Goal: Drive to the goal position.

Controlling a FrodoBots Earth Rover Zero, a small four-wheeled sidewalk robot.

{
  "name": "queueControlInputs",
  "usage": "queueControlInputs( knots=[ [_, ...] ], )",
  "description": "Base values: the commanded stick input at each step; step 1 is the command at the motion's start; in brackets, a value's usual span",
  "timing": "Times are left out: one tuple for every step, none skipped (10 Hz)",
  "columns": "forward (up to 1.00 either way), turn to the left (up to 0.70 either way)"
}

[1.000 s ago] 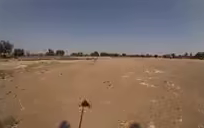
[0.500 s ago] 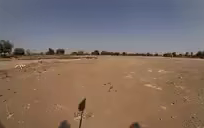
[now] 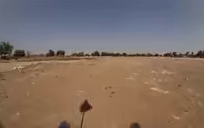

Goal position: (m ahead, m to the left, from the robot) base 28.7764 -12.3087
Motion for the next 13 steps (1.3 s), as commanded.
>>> queueControlInputs(
  knots=[
    [0.50, 0.00],
    [0.50, 0.00],
    [0.50, 0.00],
    [0.50, 0.00],
    [0.50, 0.00],
    [0.50, 0.00],
    [0.50, 0.00],
    [0.50, 0.00],
    [0.50, 0.00],
    [0.50, 0.00],
    [0.50, 0.00],
    [0.50, 0.00],
    [0.50, 0.00]
  ],
)
